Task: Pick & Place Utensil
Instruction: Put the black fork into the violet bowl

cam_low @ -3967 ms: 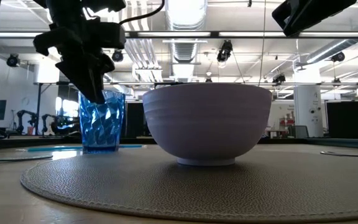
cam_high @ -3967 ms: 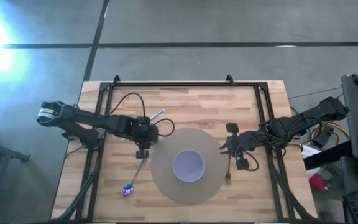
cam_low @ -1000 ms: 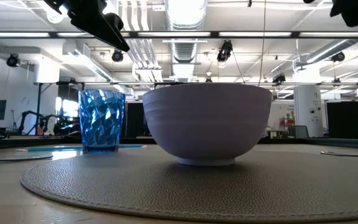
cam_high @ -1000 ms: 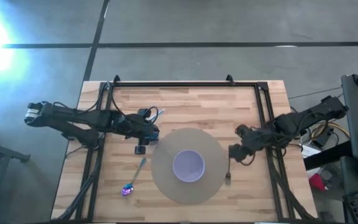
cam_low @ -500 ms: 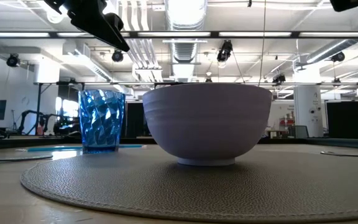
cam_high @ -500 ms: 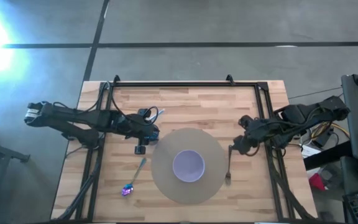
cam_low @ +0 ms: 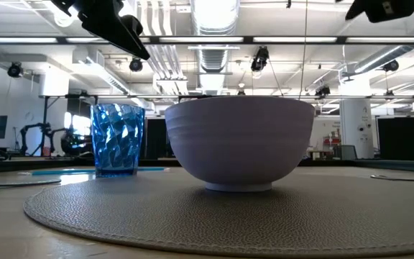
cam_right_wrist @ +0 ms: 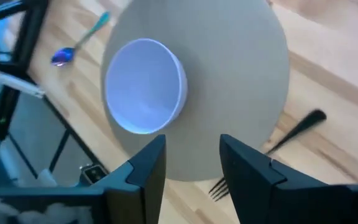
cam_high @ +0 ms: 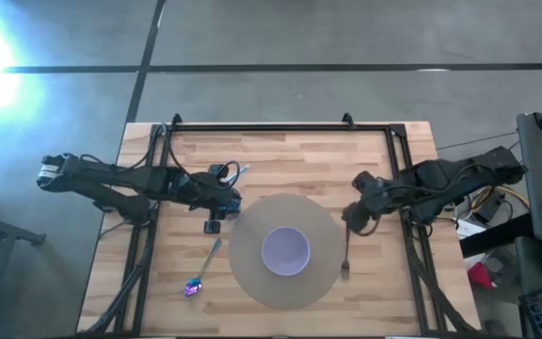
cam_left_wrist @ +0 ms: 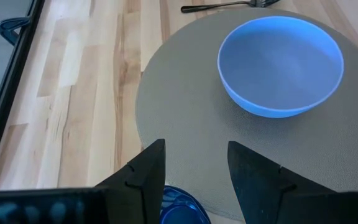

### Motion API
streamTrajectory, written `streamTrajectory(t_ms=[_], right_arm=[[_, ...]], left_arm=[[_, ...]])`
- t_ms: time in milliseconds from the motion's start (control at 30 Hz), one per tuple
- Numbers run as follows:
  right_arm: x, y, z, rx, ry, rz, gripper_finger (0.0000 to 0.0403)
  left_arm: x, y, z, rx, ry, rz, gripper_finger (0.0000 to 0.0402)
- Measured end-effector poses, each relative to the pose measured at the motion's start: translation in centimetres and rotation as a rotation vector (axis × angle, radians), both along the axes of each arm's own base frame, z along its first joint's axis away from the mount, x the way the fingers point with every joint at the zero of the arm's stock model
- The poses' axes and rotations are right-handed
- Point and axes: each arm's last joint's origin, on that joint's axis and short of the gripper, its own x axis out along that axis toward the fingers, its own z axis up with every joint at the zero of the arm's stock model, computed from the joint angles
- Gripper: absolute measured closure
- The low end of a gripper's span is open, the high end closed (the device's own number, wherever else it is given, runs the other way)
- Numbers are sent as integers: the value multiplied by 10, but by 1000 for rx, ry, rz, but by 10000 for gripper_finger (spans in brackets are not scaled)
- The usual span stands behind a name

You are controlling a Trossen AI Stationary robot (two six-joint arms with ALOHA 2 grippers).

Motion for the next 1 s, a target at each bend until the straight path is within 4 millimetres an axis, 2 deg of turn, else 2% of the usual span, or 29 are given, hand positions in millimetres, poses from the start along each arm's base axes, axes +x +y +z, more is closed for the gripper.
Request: streamTrajectory(t_ms=[233, 533, 800, 1000], right_arm=[[28, 13, -32, 113, 230, 56, 234], [52, 22, -70, 88, 446, 122, 222], [61, 31, -93, -7, 524, 128, 225], [52, 37, -115, -54, 593, 82, 227]], left_arm=[[0, 0, 0, 0, 1, 0, 236], [-1, 0, -1, 2, 19, 0, 236], [-3, 0, -3, 4, 43, 0, 236], [-4, 0, -4, 5, 55, 0, 236]])
